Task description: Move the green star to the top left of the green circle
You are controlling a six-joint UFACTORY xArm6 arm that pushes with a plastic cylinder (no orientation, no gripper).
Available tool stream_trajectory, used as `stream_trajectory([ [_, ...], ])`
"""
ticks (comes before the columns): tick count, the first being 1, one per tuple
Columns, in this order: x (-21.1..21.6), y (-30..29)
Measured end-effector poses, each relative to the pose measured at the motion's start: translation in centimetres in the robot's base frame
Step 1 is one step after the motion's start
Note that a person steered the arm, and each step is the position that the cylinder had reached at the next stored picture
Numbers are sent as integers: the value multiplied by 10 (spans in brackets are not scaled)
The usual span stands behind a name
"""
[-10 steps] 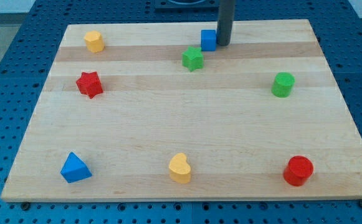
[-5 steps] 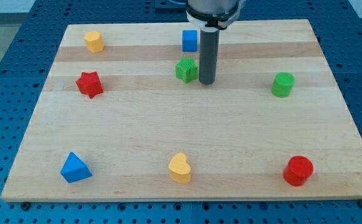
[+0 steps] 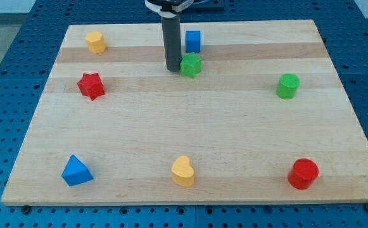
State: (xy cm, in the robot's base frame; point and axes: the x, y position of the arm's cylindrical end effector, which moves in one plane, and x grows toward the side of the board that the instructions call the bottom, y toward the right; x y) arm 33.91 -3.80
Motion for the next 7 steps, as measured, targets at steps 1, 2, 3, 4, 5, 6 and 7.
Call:
stream_trajectory([
  [1, 0, 23],
  [2, -1, 92],
  [3, -8, 171],
  [4, -8, 178],
  [5, -8, 178],
  [6, 40, 174],
  [7, 49, 175],
])
